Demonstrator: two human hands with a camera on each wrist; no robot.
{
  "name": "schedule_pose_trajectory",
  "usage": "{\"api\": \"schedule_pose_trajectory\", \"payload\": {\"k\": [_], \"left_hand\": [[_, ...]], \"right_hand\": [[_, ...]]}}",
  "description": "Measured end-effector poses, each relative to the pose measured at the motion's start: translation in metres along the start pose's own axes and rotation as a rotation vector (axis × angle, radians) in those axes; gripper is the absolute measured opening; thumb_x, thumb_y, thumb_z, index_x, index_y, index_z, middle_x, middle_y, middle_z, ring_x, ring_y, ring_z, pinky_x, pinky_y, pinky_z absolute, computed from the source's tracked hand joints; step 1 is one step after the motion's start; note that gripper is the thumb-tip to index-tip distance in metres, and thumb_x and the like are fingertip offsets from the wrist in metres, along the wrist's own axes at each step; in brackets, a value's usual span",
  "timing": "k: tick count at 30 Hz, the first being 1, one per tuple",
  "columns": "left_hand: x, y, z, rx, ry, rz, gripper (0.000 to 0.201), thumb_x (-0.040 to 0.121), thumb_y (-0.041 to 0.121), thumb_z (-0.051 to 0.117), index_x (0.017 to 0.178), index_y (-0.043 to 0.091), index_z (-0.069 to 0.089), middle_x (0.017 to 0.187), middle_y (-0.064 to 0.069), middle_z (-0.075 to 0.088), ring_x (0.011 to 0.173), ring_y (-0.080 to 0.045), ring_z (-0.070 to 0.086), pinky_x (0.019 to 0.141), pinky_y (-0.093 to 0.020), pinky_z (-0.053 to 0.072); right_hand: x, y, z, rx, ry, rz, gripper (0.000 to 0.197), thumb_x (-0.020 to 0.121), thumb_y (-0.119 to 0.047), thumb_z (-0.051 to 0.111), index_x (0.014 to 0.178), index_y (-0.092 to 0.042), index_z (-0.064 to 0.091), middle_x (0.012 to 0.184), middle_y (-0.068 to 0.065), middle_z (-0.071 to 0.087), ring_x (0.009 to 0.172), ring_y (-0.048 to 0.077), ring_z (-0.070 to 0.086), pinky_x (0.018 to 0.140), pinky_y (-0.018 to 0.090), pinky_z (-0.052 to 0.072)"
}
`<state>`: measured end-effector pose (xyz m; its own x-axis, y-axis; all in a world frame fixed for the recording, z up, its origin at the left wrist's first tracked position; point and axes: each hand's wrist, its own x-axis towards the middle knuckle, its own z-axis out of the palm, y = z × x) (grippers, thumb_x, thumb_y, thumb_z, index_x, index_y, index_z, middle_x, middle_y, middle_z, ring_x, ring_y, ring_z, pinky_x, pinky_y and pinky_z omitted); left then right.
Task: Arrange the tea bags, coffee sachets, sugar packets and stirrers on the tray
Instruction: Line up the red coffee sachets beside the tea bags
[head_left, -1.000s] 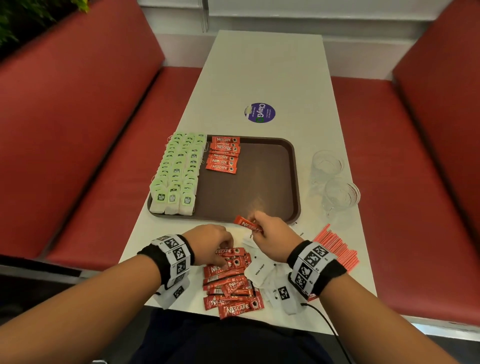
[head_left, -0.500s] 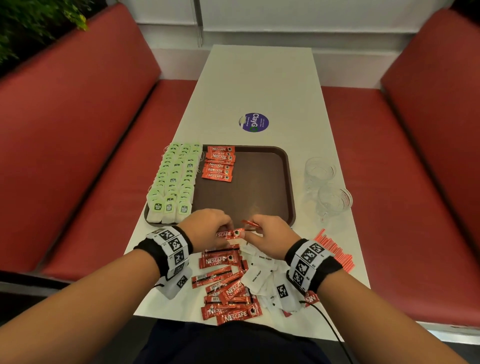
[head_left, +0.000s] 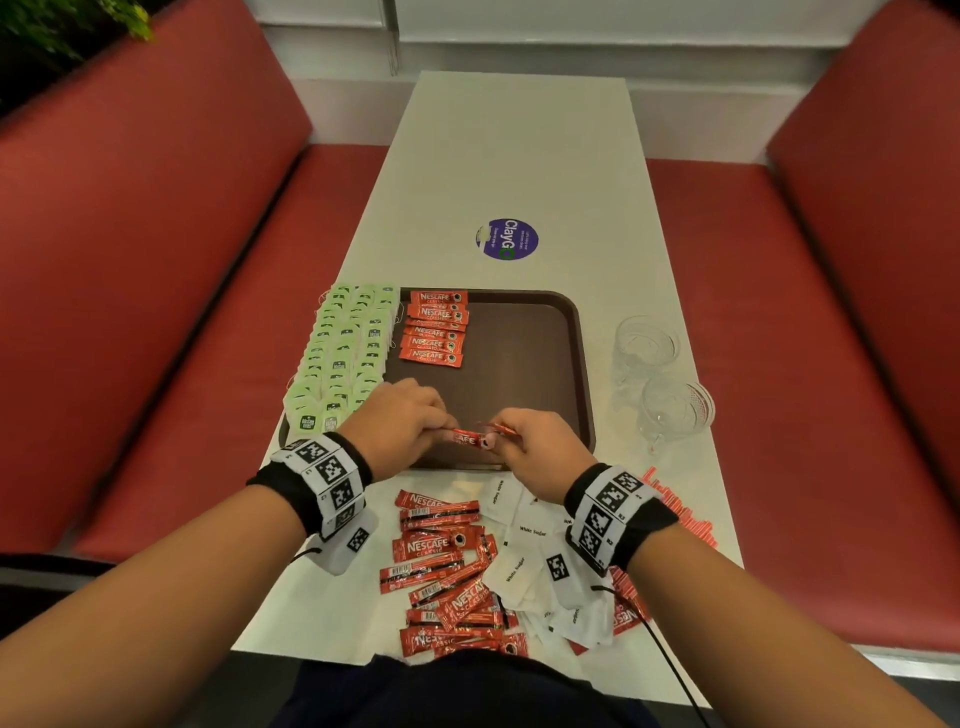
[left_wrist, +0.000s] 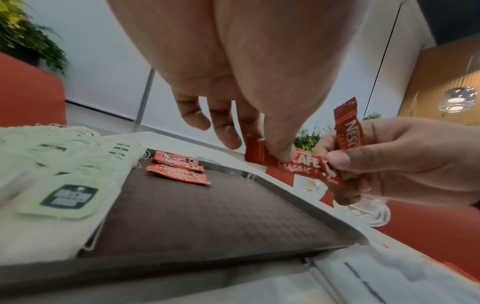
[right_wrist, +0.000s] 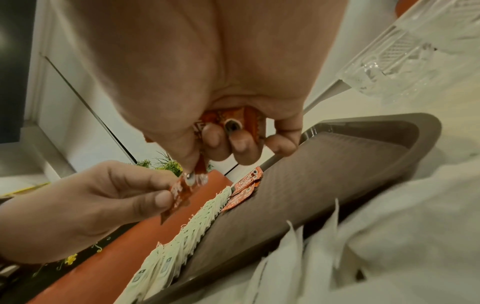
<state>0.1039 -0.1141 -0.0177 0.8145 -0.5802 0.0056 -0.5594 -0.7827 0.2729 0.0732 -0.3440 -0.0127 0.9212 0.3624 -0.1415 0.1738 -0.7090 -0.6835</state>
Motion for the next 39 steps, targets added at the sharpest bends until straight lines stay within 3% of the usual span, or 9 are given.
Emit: {"api": "schedule_pose_trajectory", "payload": {"k": [3, 8, 10, 14, 22, 27, 30, 36, 39], "left_hand": [[0.013, -0.018, -0.005, 0.088, -0.045, -0.159, 0.019, 0.096, 0.036, 0.06, 0.108, 0.032, 0.075, 0.101, 0.008, 0.068, 0.094, -0.019, 0.055, 0.086, -0.041, 0.045], [0.043, -0.051, -0.004, 0.154, -0.104, -0.46, 0.011, 0.092, 0.045, 0.064, 0.097, 0.037, 0.07, 0.081, 0.016, 0.061, 0.101, -0.017, 0.055, 0.096, -0.042, 0.042], [0.053, -0.057, 0.001, 0.203, -0.145, -0.486, 0.012, 0.09, 0.048, 0.065, 0.096, 0.038, 0.07, 0.087, 0.015, 0.065, 0.105, -0.018, 0.053, 0.095, -0.042, 0.041], [0.069, -0.062, 0.007, 0.304, -0.179, -0.475, 0.022, 0.087, 0.055, 0.065, 0.105, 0.042, 0.069, 0.107, 0.01, 0.068, 0.11, -0.022, 0.051, 0.094, -0.043, 0.039], [0.093, -0.062, 0.006, 0.33, -0.271, -0.429, 0.016, 0.085, 0.053, 0.068, 0.094, 0.04, 0.07, 0.103, 0.008, 0.067, 0.11, -0.021, 0.052, 0.094, -0.042, 0.039], [0.104, -0.067, 0.003, 0.337, -0.234, -0.442, 0.017, 0.087, 0.052, 0.066, 0.097, 0.04, 0.072, 0.105, 0.007, 0.067, 0.11, -0.022, 0.052, 0.094, -0.043, 0.039], [0.104, -0.067, 0.003, 0.319, -0.202, -0.44, 0.018, 0.087, 0.055, 0.065, 0.095, 0.04, 0.072, 0.103, 0.008, 0.067, 0.108, -0.022, 0.053, 0.094, -0.043, 0.042], [0.089, -0.044, -0.013, -0.173, -0.008, -0.17, 0.033, 0.096, 0.051, 0.053, 0.073, 0.032, 0.066, 0.074, 0.011, 0.059, 0.077, -0.012, 0.056, 0.069, -0.032, 0.042], [0.077, -0.029, -0.022, -0.293, -0.112, -0.038, 0.013, 0.087, 0.044, 0.071, 0.089, 0.032, 0.076, 0.078, 0.014, 0.065, 0.076, -0.003, 0.057, 0.069, -0.024, 0.045]], "right_hand": [[0.004, 0.001, -0.002, 0.135, 0.05, 0.082, 0.016, 0.1, -0.027, 0.052, 0.115, -0.023, 0.049, 0.078, -0.004, 0.064, 0.064, 0.013, 0.06, 0.065, 0.033, 0.051], [0.008, 0.003, -0.008, 0.235, 0.012, 0.128, 0.008, 0.097, -0.011, 0.045, 0.102, -0.014, 0.038, 0.068, -0.001, 0.046, 0.054, 0.014, 0.041, 0.055, 0.033, 0.038], [0.008, 0.004, -0.01, 0.239, -0.006, 0.137, 0.005, 0.098, -0.01, 0.042, 0.098, -0.012, 0.038, 0.067, -0.001, 0.045, 0.055, 0.014, 0.039, 0.055, 0.031, 0.036], [0.012, 0.005, -0.01, 0.249, 0.0, 0.152, 0.006, 0.099, -0.009, 0.041, 0.096, -0.015, 0.038, 0.066, -0.003, 0.044, 0.052, 0.011, 0.038, 0.053, 0.027, 0.034], [0.024, 0.011, -0.009, 0.251, 0.013, 0.175, 0.003, 0.1, -0.011, 0.042, 0.098, -0.014, 0.042, 0.069, 0.001, 0.052, 0.055, 0.012, 0.043, 0.055, 0.029, 0.038], [0.03, 0.017, -0.006, 0.207, 0.025, 0.162, 0.005, 0.101, -0.019, 0.048, 0.1, -0.024, 0.047, 0.08, 0.002, 0.067, 0.062, 0.023, 0.063, 0.06, 0.039, 0.054], [0.033, 0.018, -0.006, 0.185, 0.019, 0.156, 0.005, 0.102, -0.021, 0.049, 0.103, -0.026, 0.049, 0.084, -0.002, 0.069, 0.063, 0.014, 0.063, 0.059, 0.032, 0.054], [0.039, 0.017, -0.006, 0.117, -0.013, 0.156, 0.005, 0.102, -0.023, 0.051, 0.106, -0.026, 0.053, 0.087, -0.006, 0.068, 0.073, 0.011, 0.064, 0.067, 0.025, 0.051], [0.043, 0.012, -0.007, 0.107, -0.027, 0.117, 0.007, 0.101, -0.021, 0.053, 0.107, -0.025, 0.056, 0.086, -0.008, 0.07, 0.072, 0.005, 0.062, 0.063, 0.017, 0.041]]}}
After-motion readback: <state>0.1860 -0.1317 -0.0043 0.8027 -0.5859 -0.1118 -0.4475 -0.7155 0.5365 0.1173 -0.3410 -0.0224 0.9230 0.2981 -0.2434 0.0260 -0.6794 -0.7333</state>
